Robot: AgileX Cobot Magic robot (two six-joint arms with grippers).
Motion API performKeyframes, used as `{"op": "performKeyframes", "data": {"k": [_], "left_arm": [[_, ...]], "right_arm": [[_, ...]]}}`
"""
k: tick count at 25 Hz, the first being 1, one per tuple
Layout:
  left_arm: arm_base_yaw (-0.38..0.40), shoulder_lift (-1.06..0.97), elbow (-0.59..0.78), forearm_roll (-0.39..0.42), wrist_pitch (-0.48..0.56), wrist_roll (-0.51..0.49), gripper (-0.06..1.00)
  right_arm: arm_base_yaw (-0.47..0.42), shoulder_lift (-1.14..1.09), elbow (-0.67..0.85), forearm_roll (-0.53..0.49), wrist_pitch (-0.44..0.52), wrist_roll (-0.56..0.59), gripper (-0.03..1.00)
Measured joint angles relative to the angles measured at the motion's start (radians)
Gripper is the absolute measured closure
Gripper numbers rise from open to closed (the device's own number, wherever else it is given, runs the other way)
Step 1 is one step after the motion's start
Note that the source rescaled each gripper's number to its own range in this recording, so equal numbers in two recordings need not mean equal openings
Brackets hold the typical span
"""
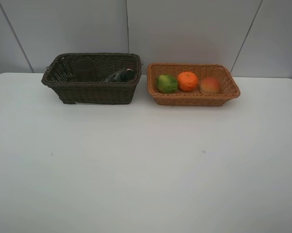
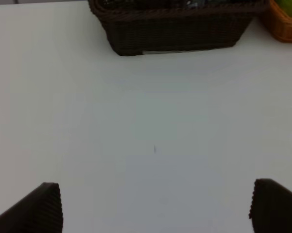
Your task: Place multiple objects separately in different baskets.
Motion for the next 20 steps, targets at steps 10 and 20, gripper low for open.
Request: {"op": "performKeyframes", "data": {"k": [10, 20], "left_arm": [[0.122, 0.000, 0.000, -0.006, 0.000, 0.000, -0.05], [0.122, 0.000, 0.000, -0.006, 0.000, 0.000, -0.05]], "right_arm": [[0.000, 0.000, 0.000, 0.000, 0.000, 0.000, 0.11], [0.000, 0.000, 0.000, 0.000, 0.000, 0.000, 0.11]]}}
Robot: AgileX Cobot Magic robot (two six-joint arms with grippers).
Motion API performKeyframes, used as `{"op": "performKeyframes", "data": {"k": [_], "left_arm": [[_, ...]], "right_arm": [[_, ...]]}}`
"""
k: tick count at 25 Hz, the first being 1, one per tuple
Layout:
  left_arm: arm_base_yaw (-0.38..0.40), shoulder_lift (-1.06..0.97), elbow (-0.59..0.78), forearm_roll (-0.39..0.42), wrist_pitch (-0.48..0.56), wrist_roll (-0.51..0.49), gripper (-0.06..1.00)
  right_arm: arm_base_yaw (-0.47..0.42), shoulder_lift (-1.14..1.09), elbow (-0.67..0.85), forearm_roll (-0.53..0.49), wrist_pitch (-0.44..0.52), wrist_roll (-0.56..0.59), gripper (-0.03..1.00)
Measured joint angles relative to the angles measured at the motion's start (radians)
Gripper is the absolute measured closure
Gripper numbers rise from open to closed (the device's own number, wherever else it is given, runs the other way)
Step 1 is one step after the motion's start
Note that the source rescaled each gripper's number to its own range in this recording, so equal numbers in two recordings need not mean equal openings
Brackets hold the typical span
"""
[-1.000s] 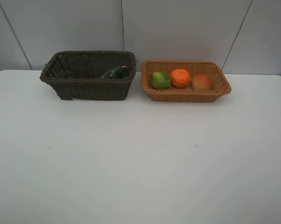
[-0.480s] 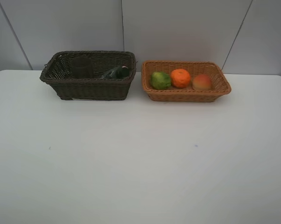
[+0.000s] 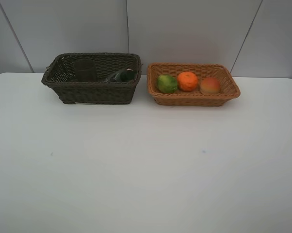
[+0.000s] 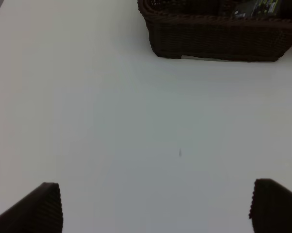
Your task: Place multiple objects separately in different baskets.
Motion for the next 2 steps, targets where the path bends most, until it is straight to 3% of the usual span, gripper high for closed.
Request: {"op": "performKeyframes", "data": {"k": [2], "left_arm": [[0.000, 0.000, 0.000, 0.000, 0.000, 0.000, -0.05]], "right_arm": [[0.000, 0.000, 0.000, 0.000, 0.000, 0.000, 0.11]]}}
